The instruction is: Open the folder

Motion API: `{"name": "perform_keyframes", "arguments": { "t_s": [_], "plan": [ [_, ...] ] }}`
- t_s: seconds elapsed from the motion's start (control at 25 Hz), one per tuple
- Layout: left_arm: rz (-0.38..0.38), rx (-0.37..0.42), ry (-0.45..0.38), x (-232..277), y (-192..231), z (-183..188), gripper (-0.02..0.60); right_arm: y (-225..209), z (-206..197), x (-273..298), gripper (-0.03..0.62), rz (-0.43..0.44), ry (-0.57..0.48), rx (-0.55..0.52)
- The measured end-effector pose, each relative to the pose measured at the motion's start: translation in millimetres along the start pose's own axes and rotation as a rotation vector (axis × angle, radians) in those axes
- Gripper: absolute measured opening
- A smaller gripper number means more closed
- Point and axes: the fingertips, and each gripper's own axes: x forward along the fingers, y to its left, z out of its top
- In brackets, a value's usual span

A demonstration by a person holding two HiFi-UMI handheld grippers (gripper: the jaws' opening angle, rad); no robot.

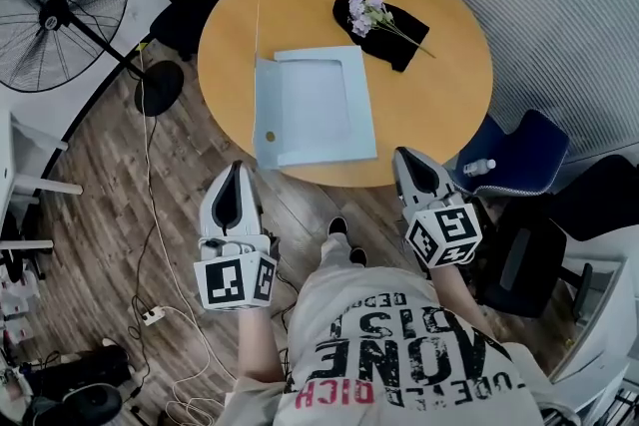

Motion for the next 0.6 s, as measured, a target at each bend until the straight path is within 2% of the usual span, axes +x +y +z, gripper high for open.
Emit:
{"name": "perform_keyframes", "arguments": {
  "t_s": [0.36,0.6],
  "plan": [
    [-0.012,0.021,0.03,-26.9,-59.0,10.3,0.009,3.8,22.7,-63.3,0.012,0.016,-0.07,-0.027],
    [-0.069,0.004,0.01,-37.7,-104.8,18.1,0.009,13.5,34.1,-90.5,0.012,0.052,-0.099,-0.049]
  ]
}}
